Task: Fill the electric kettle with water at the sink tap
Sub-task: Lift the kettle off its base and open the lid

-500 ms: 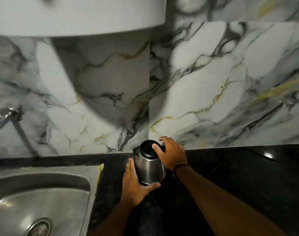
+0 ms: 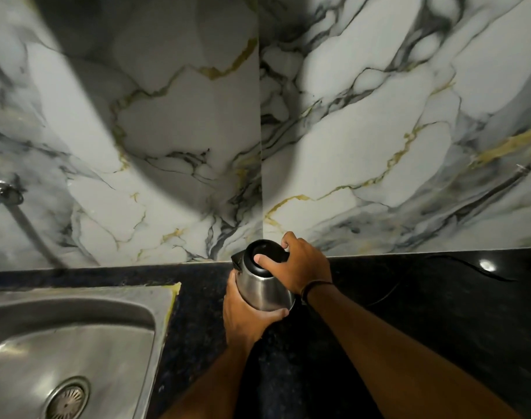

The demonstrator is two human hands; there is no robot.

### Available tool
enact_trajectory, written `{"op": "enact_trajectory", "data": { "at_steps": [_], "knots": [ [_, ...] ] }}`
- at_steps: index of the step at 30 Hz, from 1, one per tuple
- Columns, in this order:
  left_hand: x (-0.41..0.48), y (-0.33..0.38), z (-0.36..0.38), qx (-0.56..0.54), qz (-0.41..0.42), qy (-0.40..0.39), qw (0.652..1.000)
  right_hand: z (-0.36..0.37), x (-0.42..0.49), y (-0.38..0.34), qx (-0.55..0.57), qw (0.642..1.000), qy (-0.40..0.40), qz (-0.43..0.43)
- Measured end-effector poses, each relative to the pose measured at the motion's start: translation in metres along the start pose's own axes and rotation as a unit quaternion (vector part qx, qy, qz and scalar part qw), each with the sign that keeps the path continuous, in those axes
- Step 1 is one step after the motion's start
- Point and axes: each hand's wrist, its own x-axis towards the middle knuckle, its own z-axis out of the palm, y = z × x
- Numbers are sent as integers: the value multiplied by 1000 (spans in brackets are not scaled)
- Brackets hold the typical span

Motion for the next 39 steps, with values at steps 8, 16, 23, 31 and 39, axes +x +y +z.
{"op": "enact_trajectory", "data": {
  "at_steps": [8, 16, 23, 31, 39],
  "knots": [
    [4, 32, -18, 10, 16, 6, 1000, -24, 1, -20, -1, 1000, 28, -9],
    [-33, 69, -86, -9, 41, 44, 998, -69, -35, -88, 23, 999, 36, 7],
    [-90, 55, -182, -26, 59, 110, 992, -73, -98, -171, 100, 994, -23, -28],
    [-122, -8, -287, -21, 51, 183, 981, -37, -143, -262, 167, 970, -155, -88],
    [-108, -64, -374, -25, 4, 234, 972, 24, -147, -340, 185, 944, -246, -116]
  ]
}}
